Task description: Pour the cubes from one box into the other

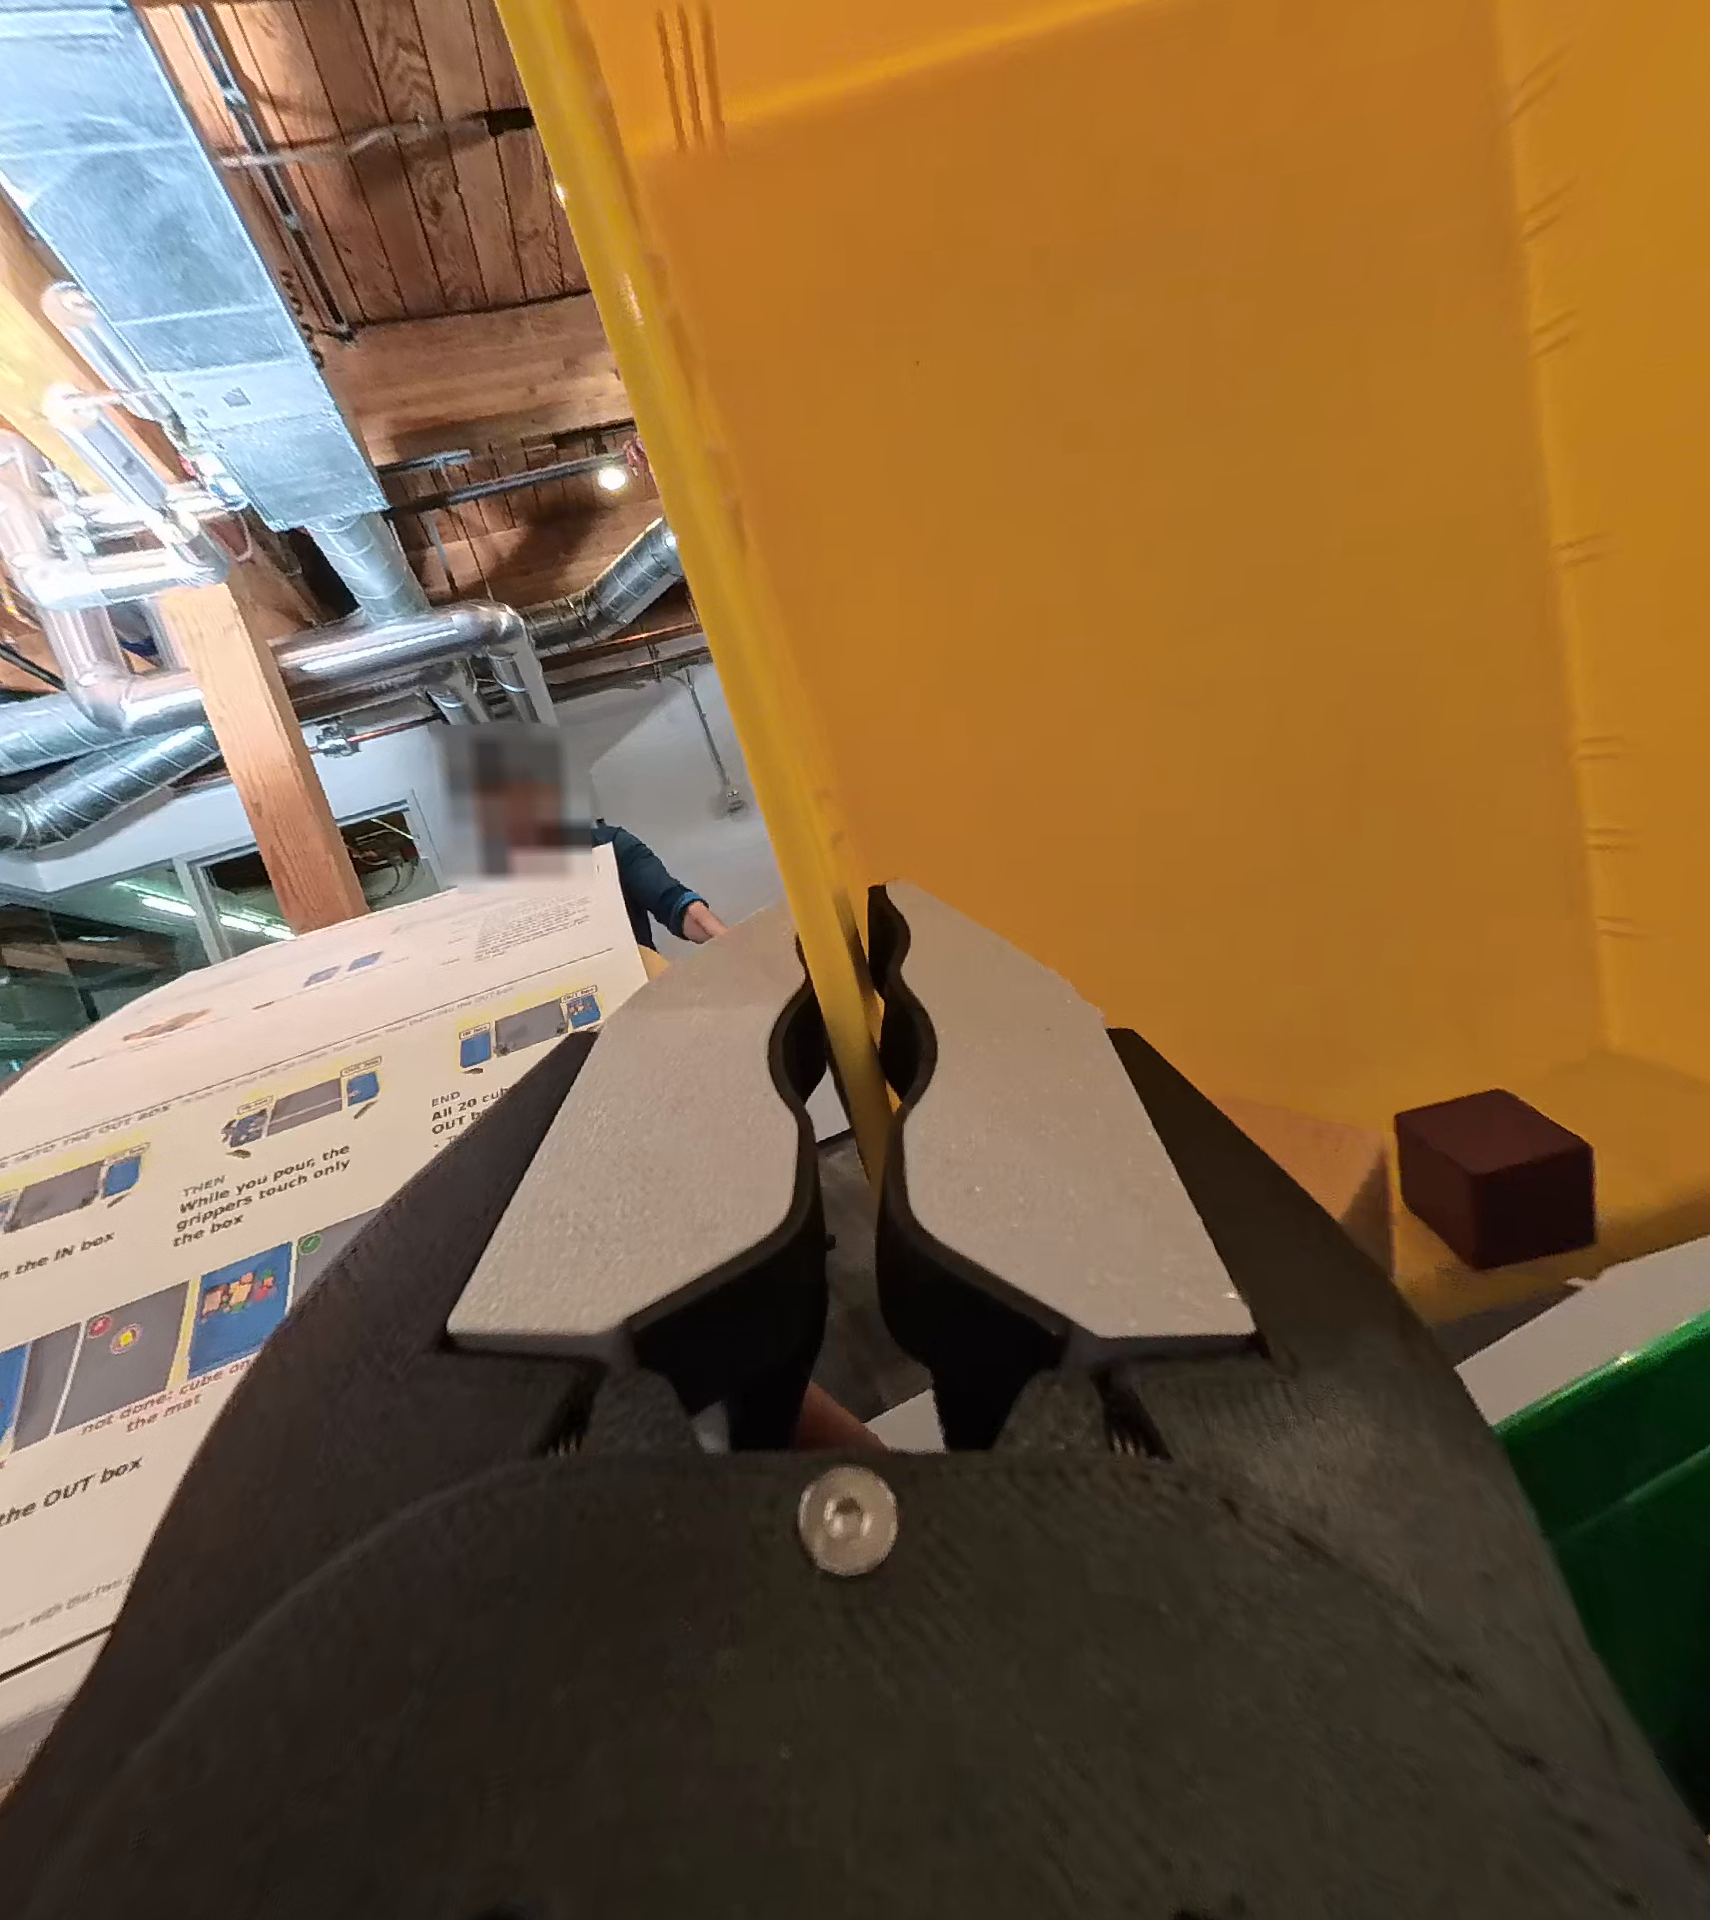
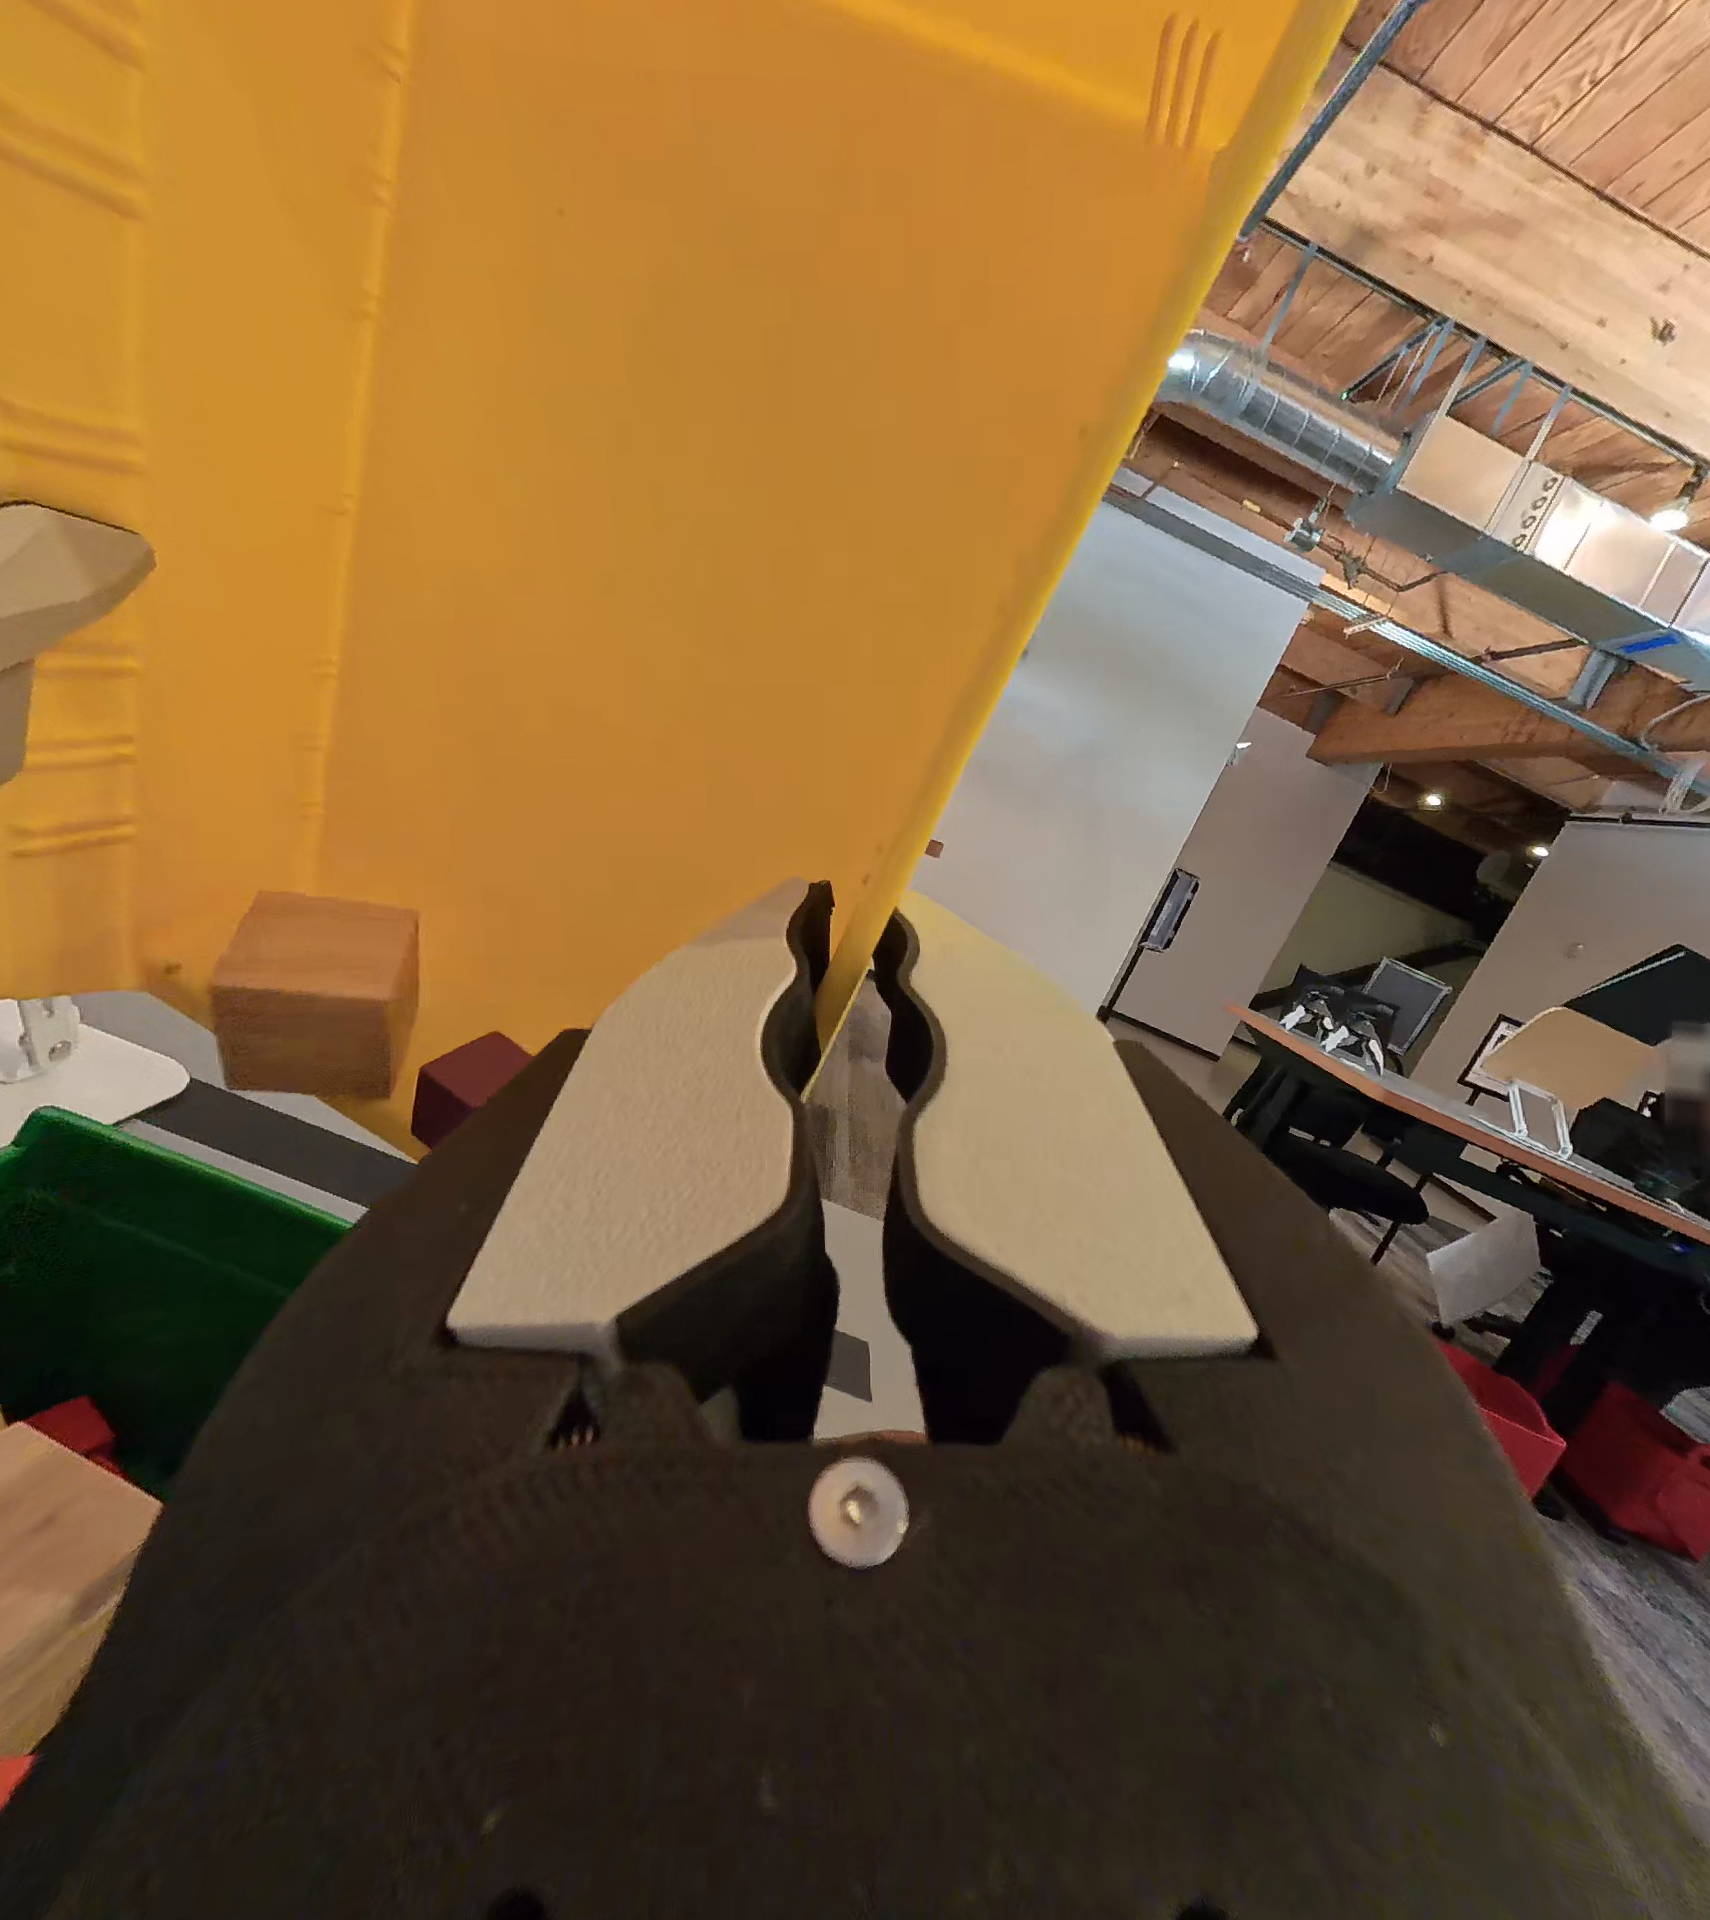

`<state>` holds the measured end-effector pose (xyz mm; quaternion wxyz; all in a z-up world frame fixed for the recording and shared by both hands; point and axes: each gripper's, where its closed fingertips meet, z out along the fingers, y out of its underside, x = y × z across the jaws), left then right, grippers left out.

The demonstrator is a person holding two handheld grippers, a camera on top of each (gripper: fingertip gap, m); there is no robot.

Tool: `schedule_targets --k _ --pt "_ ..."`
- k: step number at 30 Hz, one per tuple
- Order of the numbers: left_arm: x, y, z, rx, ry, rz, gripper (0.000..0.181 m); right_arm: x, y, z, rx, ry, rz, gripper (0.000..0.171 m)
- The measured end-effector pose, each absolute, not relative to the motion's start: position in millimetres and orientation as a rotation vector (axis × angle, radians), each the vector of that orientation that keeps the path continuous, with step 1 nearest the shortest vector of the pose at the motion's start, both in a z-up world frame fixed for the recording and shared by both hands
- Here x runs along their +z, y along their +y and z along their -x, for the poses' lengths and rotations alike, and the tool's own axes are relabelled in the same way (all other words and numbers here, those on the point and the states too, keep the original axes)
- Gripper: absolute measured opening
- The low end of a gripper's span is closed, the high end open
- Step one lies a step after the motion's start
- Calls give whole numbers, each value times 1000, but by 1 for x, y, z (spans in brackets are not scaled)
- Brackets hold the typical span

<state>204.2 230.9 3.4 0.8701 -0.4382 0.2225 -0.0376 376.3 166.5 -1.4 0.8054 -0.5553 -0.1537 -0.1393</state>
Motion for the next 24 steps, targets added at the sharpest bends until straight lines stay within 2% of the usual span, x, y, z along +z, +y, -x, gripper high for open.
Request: schedule_targets --k 24 --pt "13 230 -196 -162 510 1074 5 15 158 -366 -289 -364 1293 4"
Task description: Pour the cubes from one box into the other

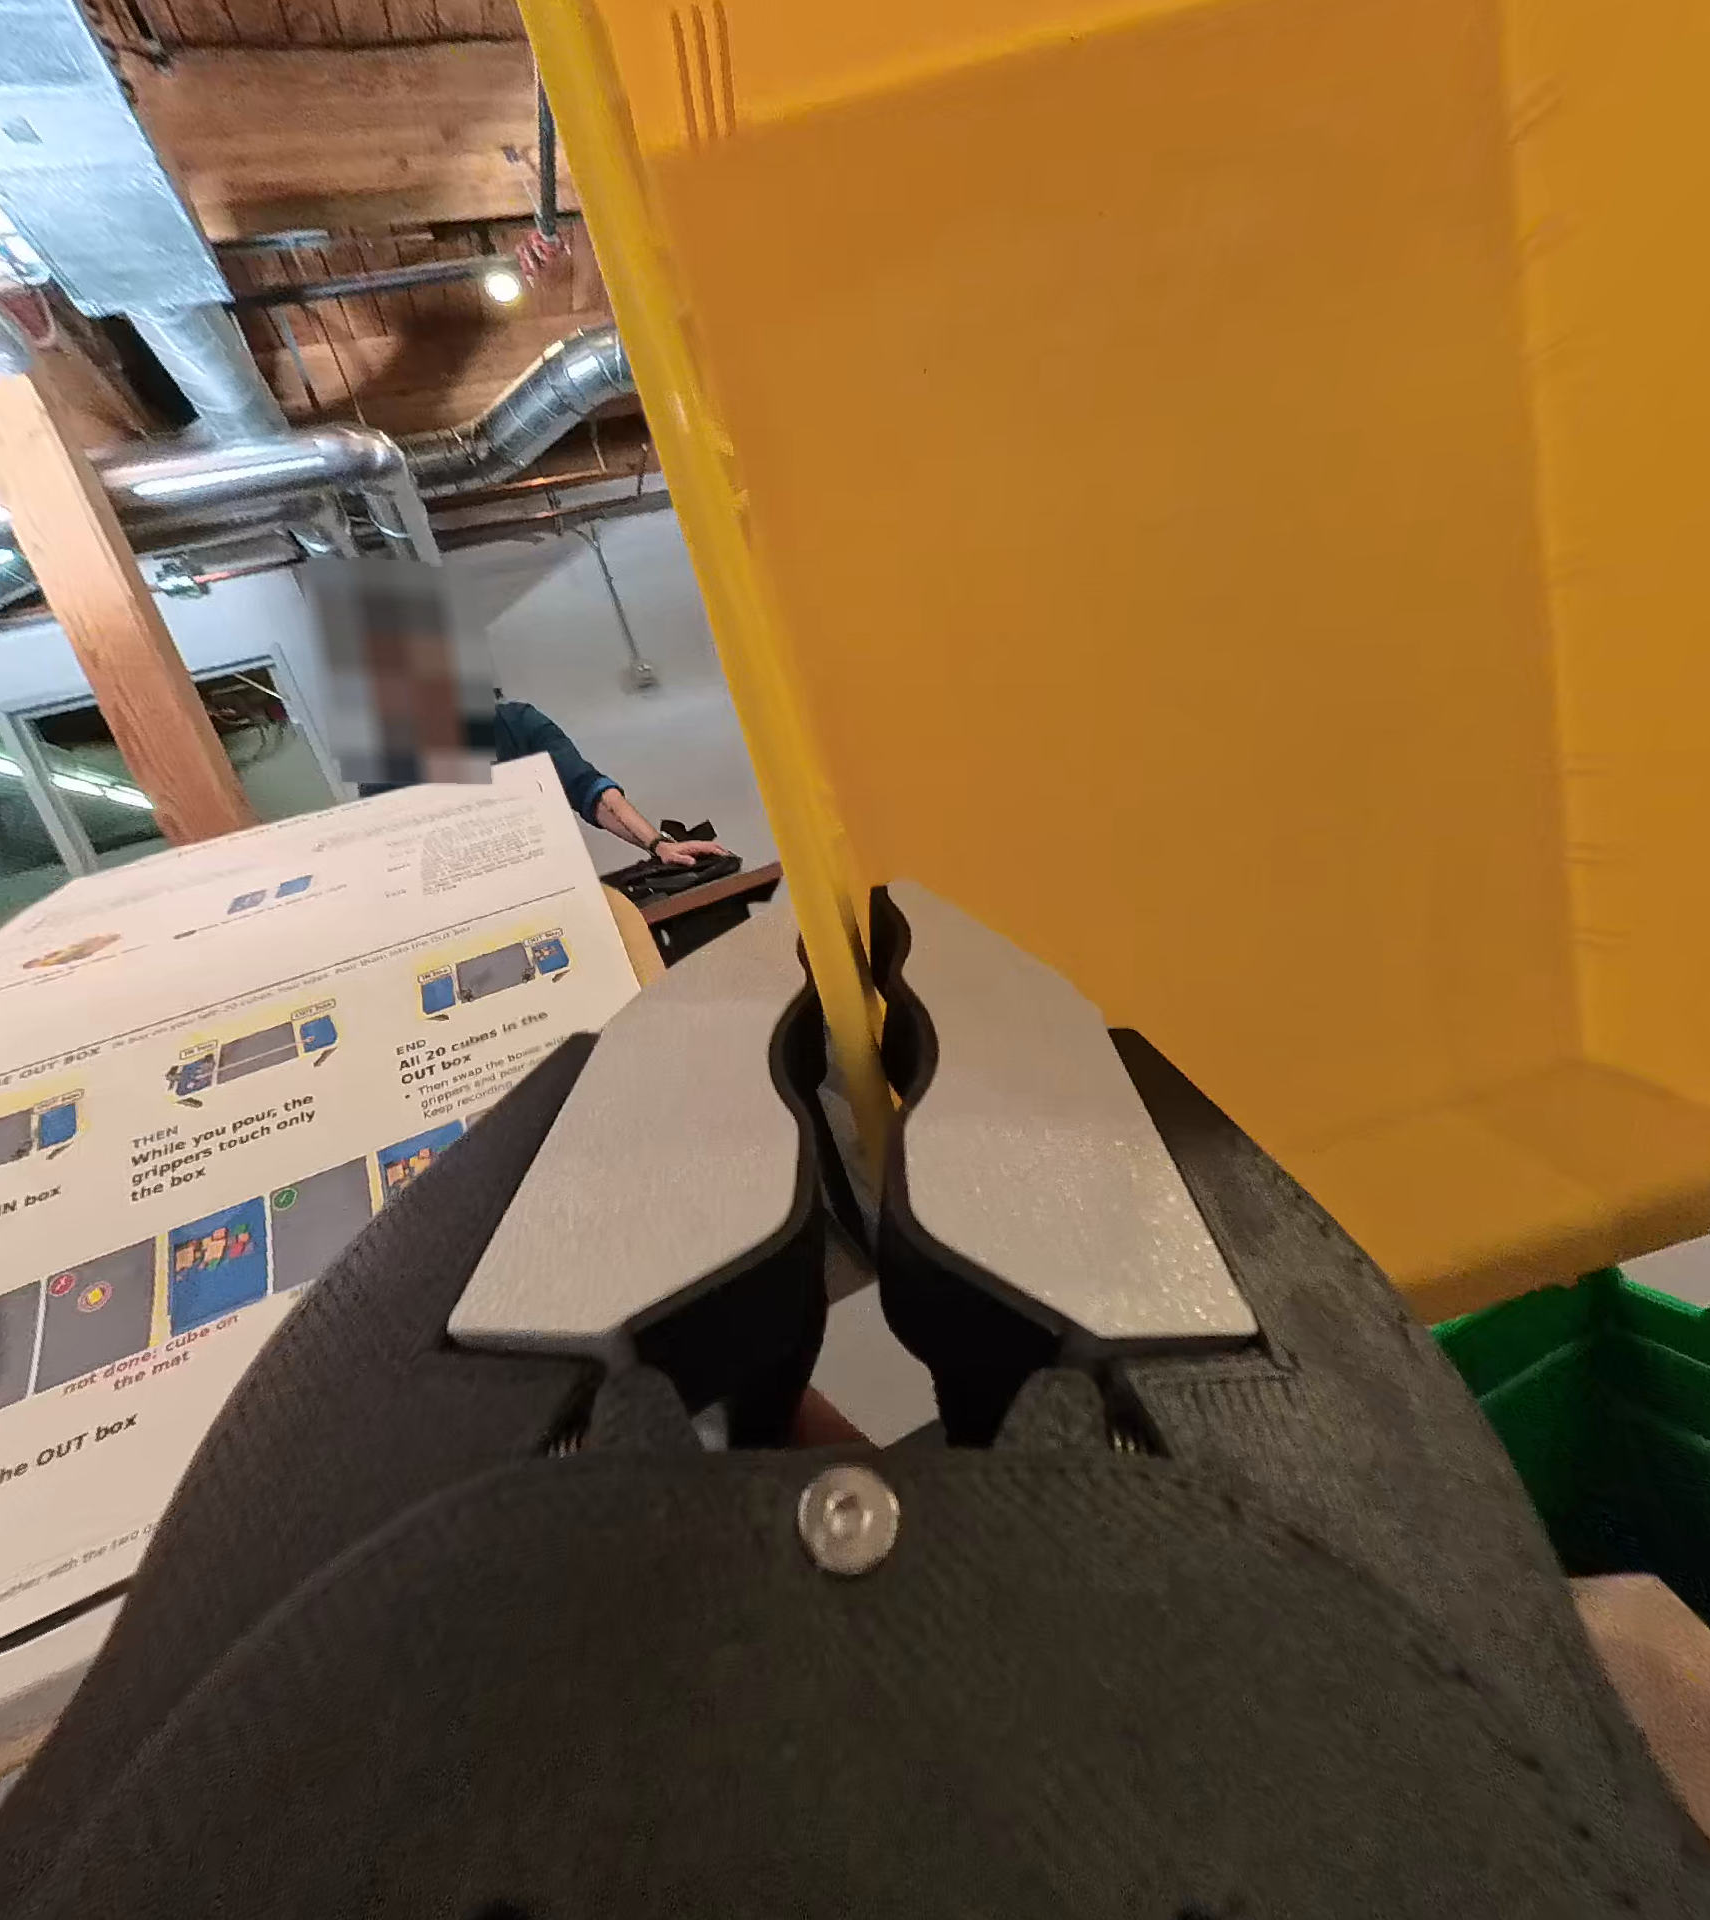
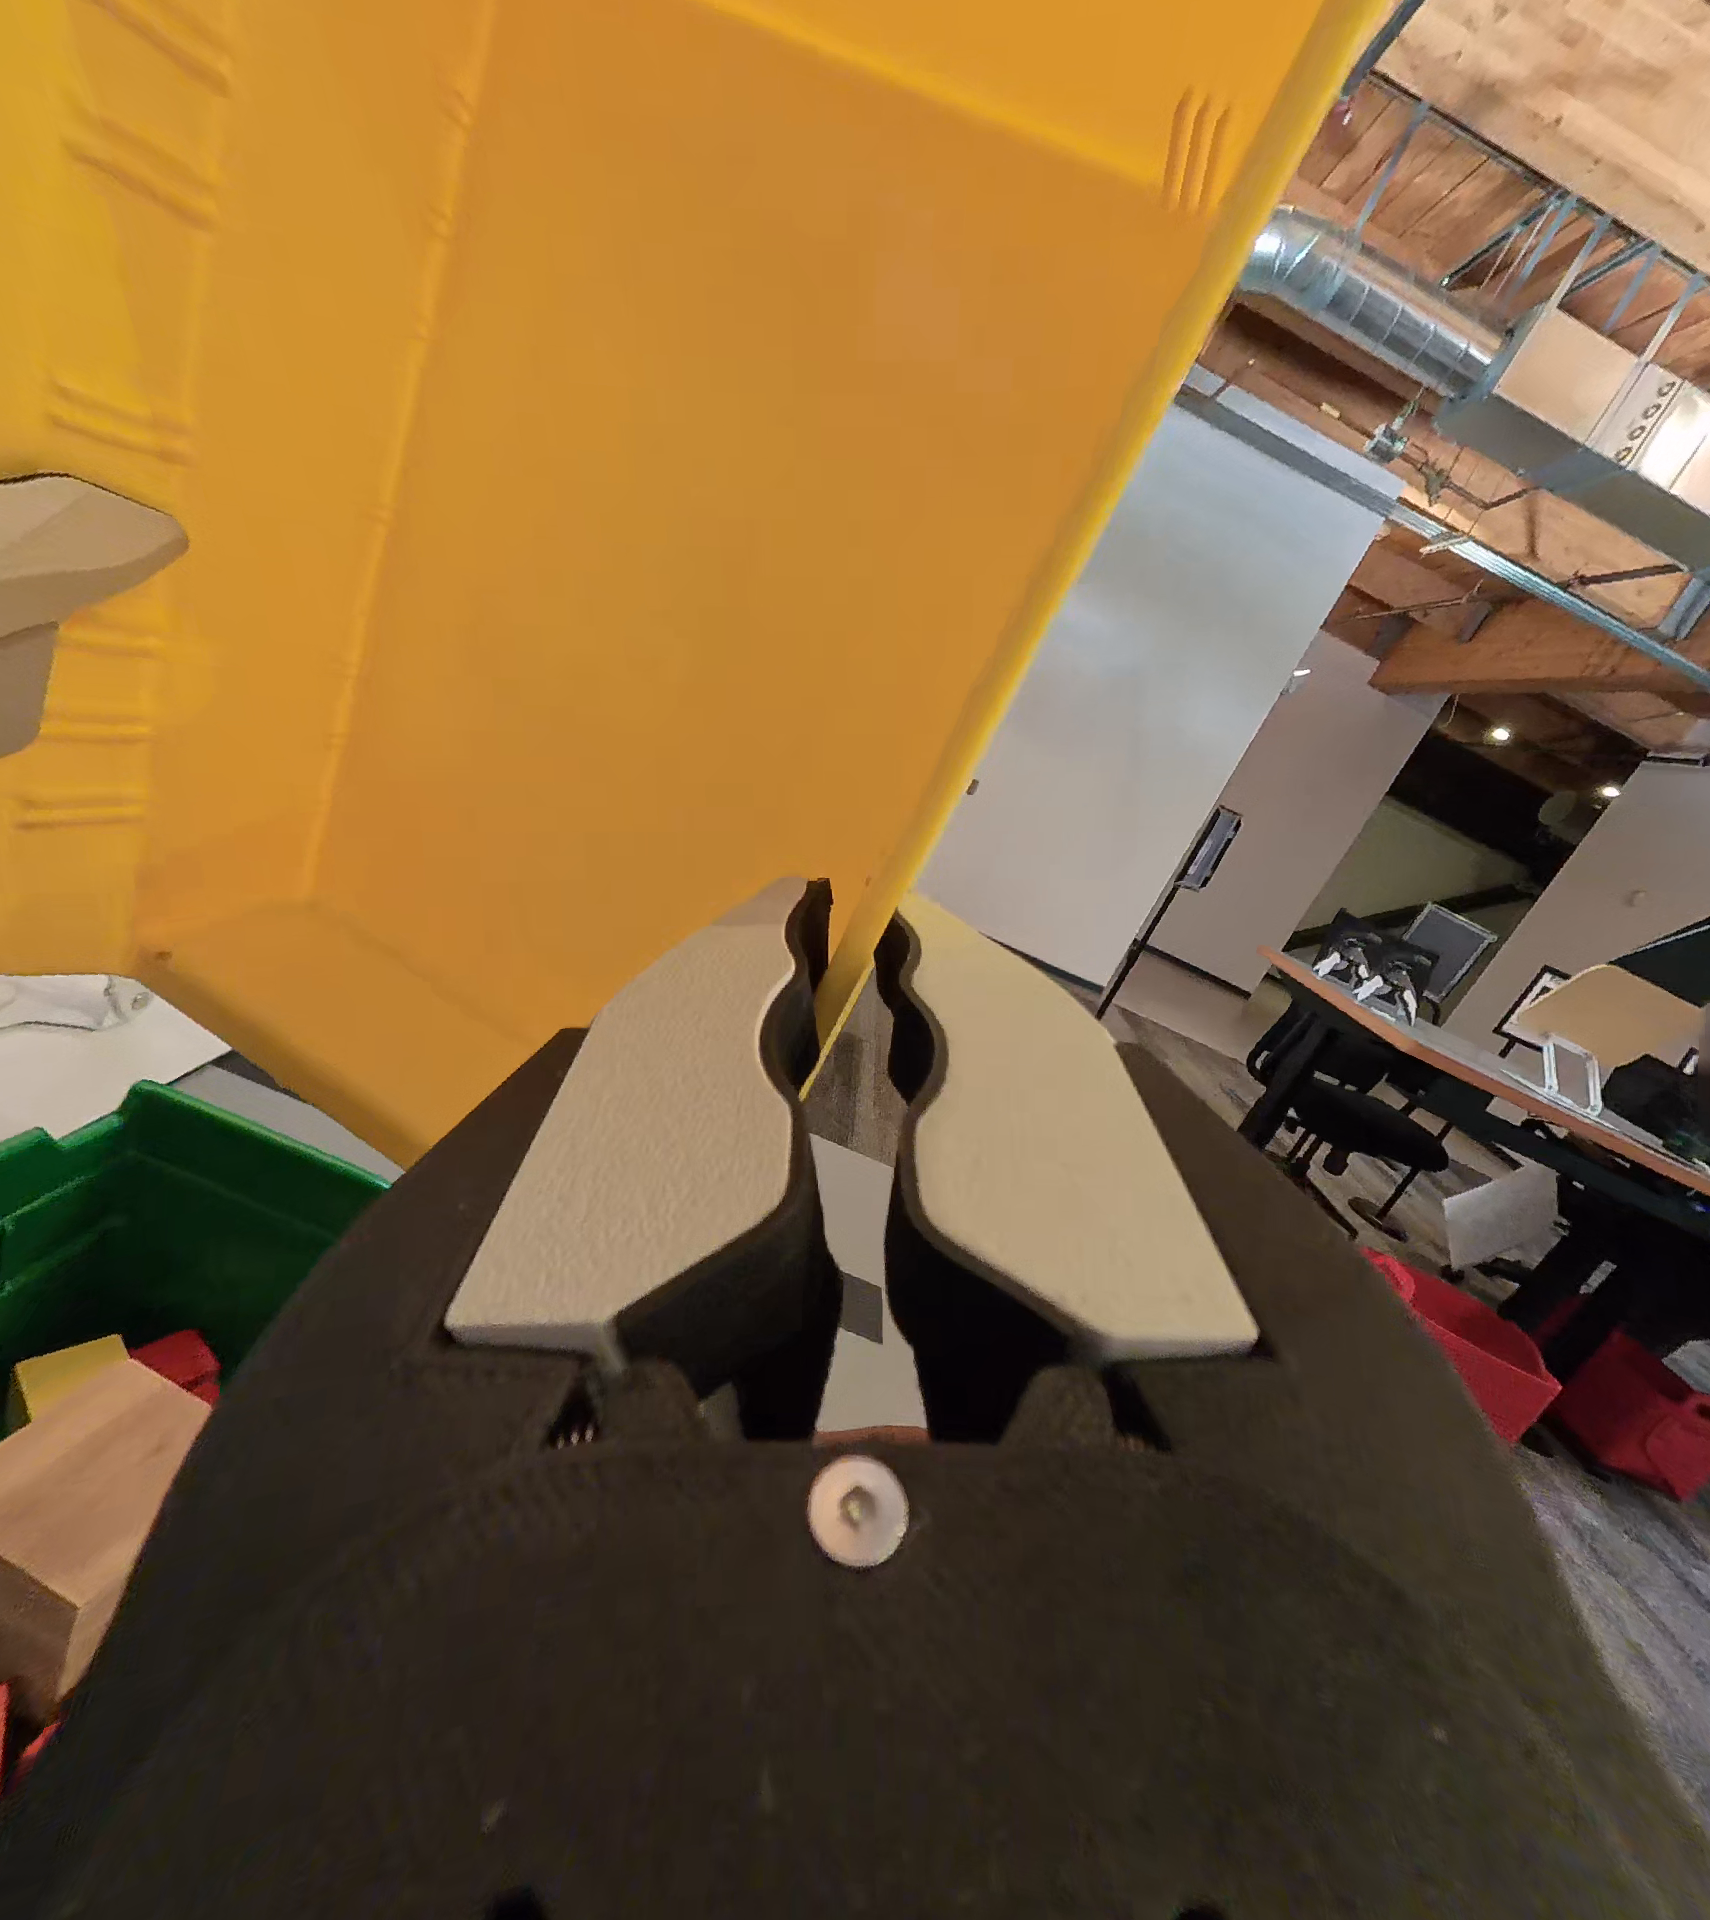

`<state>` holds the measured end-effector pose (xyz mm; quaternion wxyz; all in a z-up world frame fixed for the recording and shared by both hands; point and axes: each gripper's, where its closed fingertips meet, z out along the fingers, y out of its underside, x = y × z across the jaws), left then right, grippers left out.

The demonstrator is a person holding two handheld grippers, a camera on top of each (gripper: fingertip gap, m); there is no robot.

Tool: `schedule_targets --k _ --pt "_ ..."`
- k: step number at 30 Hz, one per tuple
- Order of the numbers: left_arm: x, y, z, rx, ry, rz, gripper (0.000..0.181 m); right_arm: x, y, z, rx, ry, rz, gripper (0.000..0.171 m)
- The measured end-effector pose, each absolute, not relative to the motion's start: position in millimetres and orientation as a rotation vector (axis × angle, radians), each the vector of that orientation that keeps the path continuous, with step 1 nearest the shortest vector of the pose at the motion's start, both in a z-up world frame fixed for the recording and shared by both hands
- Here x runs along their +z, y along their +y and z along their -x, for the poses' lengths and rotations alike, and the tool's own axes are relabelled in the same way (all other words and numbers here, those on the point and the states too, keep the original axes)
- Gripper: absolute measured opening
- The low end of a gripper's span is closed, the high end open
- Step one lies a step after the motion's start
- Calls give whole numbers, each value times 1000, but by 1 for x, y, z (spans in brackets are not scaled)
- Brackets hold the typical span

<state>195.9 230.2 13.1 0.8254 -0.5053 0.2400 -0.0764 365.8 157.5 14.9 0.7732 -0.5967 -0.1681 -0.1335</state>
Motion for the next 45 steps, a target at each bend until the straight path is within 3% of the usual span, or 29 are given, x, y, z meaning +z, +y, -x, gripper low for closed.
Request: schedule_targets --k 20,37,45 --pt "18 211 -128 -290 562 1372 7 48 134 -289 -269 -512 1386 7" --pt "5 185 41 -216 581 1607 5 35 118 -124 -114 -668 1377 14" --pt "-23 150 148 -144 552 1771 6 0 102 -23 48 -795 1402 12"
